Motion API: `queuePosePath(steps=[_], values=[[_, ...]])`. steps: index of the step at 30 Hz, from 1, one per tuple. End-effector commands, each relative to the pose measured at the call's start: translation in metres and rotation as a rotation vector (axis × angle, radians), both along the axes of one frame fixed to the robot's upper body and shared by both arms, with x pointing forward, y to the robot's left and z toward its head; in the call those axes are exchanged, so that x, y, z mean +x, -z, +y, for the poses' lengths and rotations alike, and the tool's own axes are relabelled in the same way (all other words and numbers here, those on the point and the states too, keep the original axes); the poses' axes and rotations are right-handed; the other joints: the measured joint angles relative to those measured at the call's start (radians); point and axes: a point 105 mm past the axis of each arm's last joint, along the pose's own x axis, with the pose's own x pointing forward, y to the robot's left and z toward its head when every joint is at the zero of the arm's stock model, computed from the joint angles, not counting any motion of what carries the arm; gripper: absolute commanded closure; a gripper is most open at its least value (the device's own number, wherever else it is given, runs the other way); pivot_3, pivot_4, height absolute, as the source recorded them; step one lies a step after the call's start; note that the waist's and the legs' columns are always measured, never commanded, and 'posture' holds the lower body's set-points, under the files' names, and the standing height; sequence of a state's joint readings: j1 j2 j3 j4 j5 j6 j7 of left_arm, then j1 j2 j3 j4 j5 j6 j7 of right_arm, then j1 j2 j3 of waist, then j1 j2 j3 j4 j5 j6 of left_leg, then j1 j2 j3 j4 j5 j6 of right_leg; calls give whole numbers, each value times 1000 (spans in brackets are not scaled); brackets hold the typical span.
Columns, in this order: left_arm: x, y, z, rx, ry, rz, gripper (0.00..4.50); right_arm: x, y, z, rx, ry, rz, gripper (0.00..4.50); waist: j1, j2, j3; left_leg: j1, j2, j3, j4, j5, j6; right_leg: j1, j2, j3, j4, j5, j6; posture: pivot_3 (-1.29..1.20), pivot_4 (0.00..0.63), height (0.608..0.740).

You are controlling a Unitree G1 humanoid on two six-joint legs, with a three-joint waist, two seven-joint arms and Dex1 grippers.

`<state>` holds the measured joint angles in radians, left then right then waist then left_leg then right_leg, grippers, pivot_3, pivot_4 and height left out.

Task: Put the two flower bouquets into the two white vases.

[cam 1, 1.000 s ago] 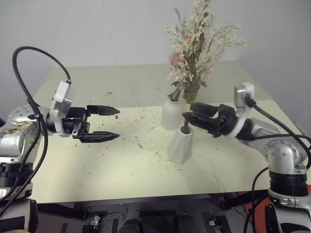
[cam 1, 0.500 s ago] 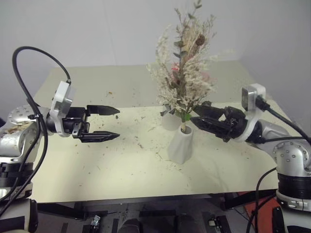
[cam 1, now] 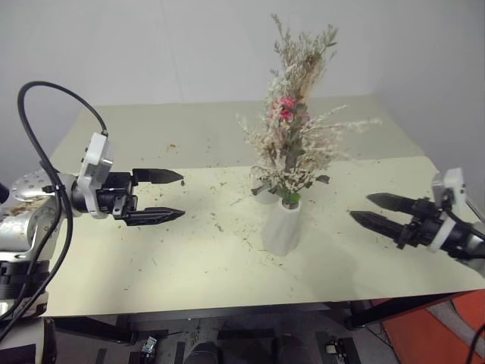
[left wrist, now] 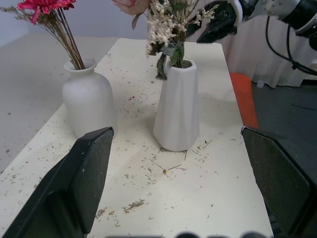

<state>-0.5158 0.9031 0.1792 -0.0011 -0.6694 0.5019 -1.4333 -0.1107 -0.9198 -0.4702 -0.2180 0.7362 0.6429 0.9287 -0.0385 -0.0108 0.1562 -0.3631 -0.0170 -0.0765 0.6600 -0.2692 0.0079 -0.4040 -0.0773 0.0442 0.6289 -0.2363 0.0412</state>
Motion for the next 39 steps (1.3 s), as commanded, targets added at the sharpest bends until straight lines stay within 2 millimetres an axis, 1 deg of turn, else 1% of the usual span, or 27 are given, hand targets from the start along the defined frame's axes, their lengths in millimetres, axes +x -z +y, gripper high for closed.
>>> queuePosePath(steps=[1, 4, 10, 25, 30, 35, 39], values=[[-1, -8, 5, -1, -17, -42, 0, -5, -24, -16, -56, 24, -91, 16, 0, 0, 0, 0, 0, 0, 0, 0, 0, 0, 0, 0, 0, 0, 0, 0, 150, 740], [2, -5, 10, 4, -40, -33, 0, -8, -29, -22, -73, 19, -90, 16, 0, 0, 0, 0, 0, 0, 0, 0, 0, 1, 0, 0, 0, 0, 0, 0, 150, 740], [8, 2, 16, 11, -74, -17, 0, -9, -32, -27, -94, 10, -92, 16, 1, 0, 0, 0, 0, 0, 0, 0, 0, 1, 0, 0, 0, 0, 0, 0, 150, 740], [9, 1, 11, 9, -57, -20, 0, -5, -32, -31, -148, 29, -114, 16, 1, 0, 0, 0, 0, 0, 0, 0, 0, 0, 0, 0, 0, 0, 0, 0, 150, 740], [8, 0, 10, 8, -51, -21, 0, -5, -31, -31, -150, 29, -112, 16, 2, 0, 0, 0, 0, 0, 0, 0, 0, 0, 0, 0, 0, 0, 0, 0, 150, 740], [8, -1, 10, 3, -46, -28, 0, -4, -26, -33, -199, 36, -96, 16, 2, 0, 0, 0, 0, 0, 0, 0, 0, 0, 0, 0, 0, 0, 0, 0, 150, 740], [6, -2, 8, 0, -36, -31, 0, -3, -25, -33, -204, 33, -93, 16, 1, 0, 0, 0, 0, 0, 0, 0, 0, 0, 0, 0, 0, 0, 0, 0, 150, 740]])
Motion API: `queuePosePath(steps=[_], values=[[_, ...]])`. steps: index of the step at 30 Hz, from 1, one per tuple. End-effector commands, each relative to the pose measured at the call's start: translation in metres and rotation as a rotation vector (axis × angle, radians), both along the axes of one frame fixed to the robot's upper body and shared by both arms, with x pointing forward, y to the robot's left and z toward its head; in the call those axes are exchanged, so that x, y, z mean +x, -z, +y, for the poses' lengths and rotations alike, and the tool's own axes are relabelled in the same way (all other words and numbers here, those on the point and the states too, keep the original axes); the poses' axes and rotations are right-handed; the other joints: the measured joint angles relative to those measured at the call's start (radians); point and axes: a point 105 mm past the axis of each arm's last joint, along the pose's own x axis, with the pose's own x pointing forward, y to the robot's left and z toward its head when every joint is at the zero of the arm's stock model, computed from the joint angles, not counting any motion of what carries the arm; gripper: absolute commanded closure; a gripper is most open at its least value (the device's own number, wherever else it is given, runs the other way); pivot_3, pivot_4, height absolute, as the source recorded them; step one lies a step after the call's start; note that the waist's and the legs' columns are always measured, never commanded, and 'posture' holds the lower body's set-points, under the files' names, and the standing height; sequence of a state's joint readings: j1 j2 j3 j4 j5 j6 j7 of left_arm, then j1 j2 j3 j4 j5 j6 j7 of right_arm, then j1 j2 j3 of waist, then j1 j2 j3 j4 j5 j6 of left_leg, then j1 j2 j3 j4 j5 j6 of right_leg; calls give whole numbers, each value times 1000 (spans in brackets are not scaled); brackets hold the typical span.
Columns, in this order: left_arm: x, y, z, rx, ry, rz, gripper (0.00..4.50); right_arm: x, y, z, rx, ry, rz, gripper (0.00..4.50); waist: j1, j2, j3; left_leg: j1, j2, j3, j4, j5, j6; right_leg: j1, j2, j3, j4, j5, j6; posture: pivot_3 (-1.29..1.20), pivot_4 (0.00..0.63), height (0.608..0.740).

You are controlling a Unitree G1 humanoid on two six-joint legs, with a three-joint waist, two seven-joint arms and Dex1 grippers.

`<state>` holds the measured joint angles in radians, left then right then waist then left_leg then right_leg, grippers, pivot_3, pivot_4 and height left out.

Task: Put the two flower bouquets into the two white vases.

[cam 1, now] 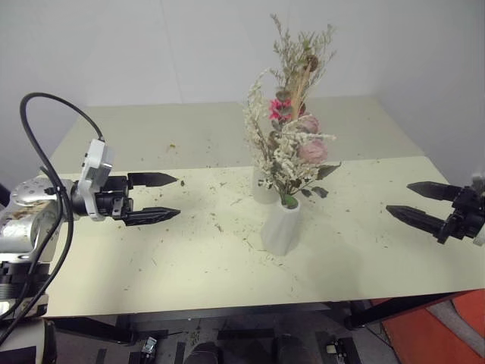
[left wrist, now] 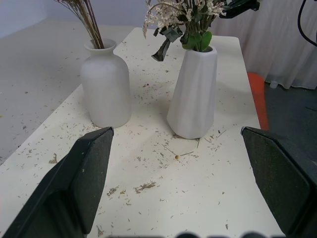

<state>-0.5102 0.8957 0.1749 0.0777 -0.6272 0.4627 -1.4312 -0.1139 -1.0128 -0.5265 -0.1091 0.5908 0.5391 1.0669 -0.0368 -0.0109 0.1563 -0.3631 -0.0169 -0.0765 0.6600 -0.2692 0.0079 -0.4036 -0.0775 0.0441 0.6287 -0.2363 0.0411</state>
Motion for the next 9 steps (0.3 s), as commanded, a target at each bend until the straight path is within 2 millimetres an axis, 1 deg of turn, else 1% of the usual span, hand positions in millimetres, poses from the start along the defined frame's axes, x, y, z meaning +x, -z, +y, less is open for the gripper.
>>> queuePosePath(steps=[1, 9], values=[[-4, -13, -4, 2, 31, -54, 0, 0, -12, 1, -32, -9, -49, 16, 0, 0, 0, 0, 0, 0, 0, 0, 0, 0, 0, 0, 0, 0, 0, 0, 150, 740], [-4, -13, -5, 3, 40, -42, 0, -3, -8, 1, -28, 4, -45, 16, 0, 0, 0, 0, 0, 0, 0, 0, 0, 0, 0, 0, 0, 0, 0, 0, 150, 740]])
